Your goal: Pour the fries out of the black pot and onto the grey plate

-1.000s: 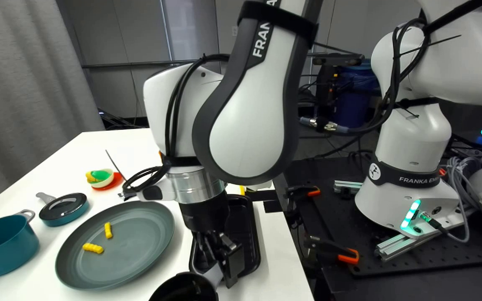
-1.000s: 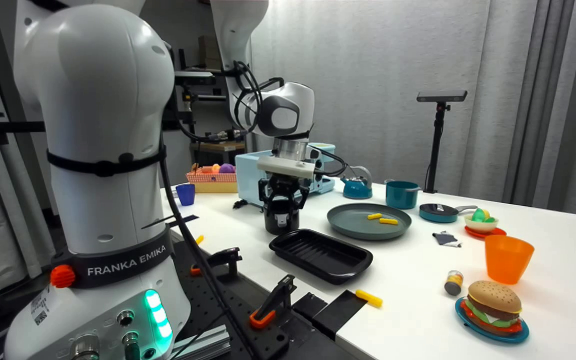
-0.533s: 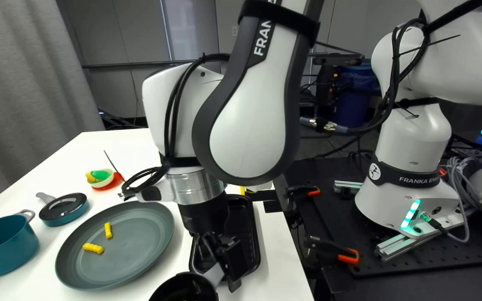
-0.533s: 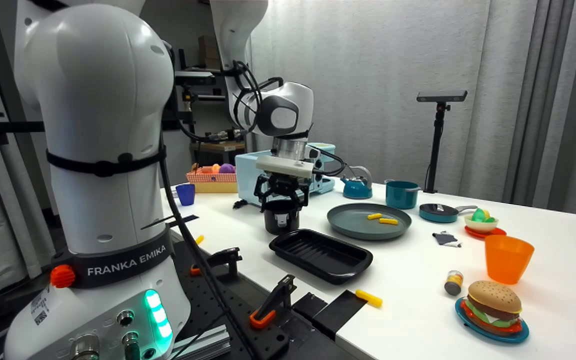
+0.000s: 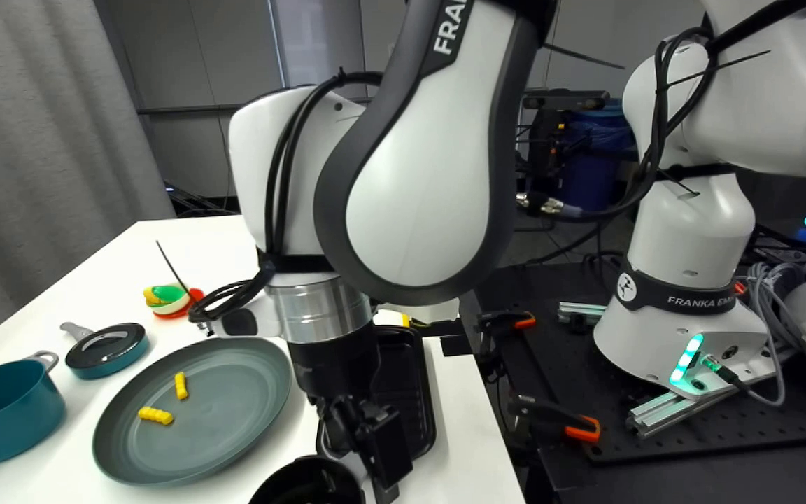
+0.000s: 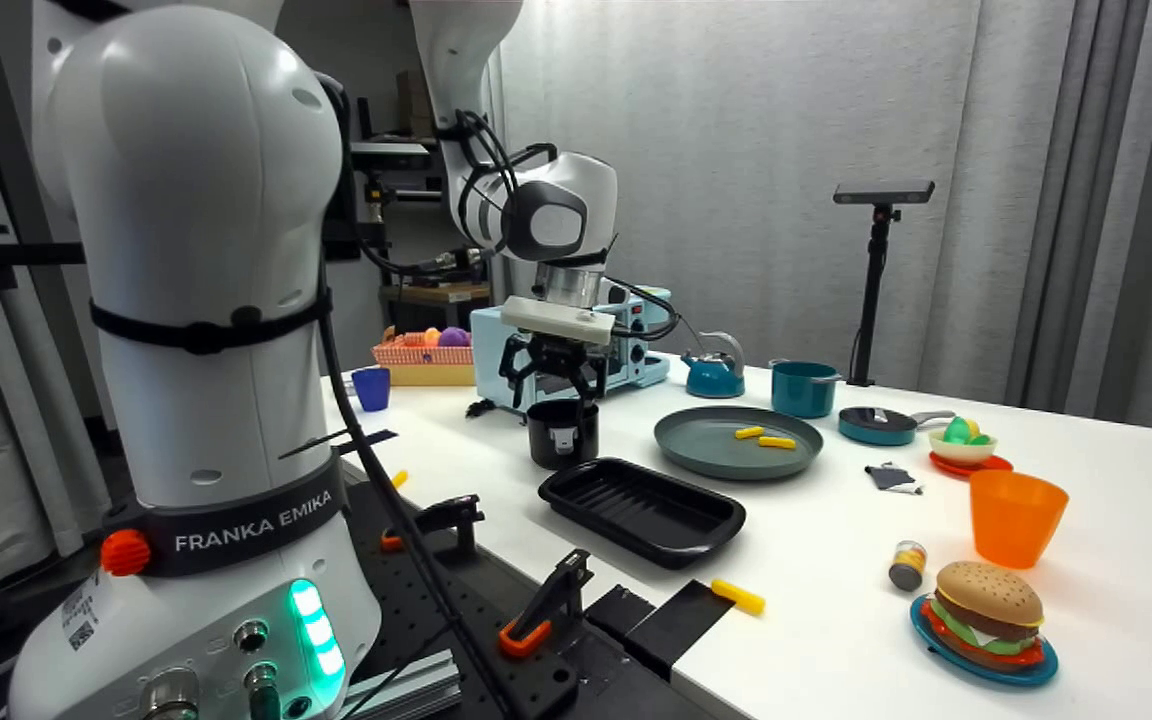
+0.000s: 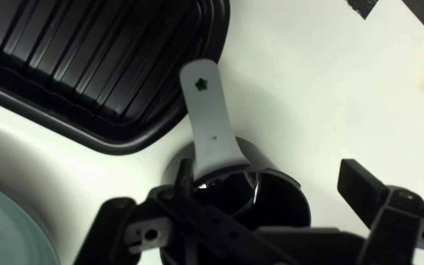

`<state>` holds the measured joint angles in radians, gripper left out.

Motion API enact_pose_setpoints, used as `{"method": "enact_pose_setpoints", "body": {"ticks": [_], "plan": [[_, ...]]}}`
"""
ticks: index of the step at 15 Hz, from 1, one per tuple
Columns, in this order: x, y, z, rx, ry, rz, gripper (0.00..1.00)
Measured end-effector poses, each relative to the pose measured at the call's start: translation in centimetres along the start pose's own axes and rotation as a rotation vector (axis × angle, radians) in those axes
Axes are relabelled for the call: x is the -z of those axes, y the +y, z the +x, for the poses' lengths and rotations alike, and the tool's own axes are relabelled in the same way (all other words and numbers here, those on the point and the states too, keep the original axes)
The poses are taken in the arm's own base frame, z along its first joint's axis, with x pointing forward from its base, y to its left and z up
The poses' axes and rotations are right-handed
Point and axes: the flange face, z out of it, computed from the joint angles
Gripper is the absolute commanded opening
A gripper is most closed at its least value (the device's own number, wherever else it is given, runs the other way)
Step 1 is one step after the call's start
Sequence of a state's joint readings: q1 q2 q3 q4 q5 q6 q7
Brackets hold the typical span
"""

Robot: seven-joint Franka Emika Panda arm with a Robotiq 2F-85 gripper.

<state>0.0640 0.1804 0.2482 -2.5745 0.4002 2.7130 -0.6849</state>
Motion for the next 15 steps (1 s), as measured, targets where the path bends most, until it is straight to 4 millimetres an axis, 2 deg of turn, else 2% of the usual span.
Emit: {"method": "enact_pose_setpoints", "body": {"ticks": [5, 11, 15], "plan": [[2.8, -0.2, 0.4, 0.003, 0.05, -0.034, 1.0], [5.9, 0.7, -1.2, -0.047, 0.092, -0.083, 1.0], [7.3, 0.5, -2.3, -0.085, 0.107, -0.11, 1.0]]}}
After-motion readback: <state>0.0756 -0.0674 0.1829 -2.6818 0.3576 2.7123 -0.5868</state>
